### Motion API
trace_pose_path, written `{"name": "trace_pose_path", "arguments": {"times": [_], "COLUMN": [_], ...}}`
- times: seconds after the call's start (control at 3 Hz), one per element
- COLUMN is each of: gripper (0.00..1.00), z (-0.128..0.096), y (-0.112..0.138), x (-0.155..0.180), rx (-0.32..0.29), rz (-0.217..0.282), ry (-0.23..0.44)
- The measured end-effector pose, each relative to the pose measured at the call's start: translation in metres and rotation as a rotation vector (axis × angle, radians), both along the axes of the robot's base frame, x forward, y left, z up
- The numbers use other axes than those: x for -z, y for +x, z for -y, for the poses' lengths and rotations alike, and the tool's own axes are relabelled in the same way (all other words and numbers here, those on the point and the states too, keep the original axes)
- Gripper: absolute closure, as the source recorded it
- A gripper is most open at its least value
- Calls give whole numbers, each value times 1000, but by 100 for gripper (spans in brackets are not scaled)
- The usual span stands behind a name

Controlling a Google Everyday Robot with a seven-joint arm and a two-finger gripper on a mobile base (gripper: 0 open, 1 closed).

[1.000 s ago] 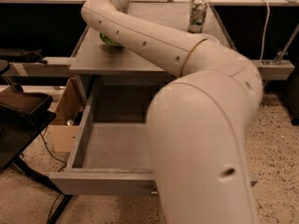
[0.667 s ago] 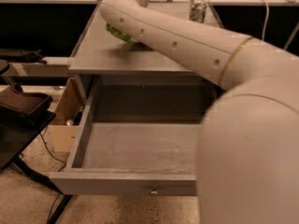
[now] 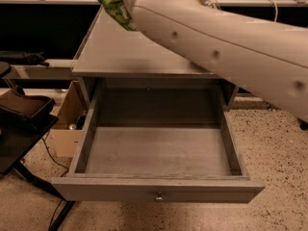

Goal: Place green rice chip bag into top drawer

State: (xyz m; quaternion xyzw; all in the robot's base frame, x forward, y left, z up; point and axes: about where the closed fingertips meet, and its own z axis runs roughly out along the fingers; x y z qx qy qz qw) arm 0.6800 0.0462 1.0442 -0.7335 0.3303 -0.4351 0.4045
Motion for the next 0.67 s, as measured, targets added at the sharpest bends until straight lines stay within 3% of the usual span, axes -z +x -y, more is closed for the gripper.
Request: {"name": "trace_pose_path", "arguments": {"times": [0.33,0.67], "gripper": [100,100], "z": [32,27], "y": [-78,-117], "x": [3,112], "rx": [-4,-69], "rz": [-29,-196], "ry": [145,282]}}
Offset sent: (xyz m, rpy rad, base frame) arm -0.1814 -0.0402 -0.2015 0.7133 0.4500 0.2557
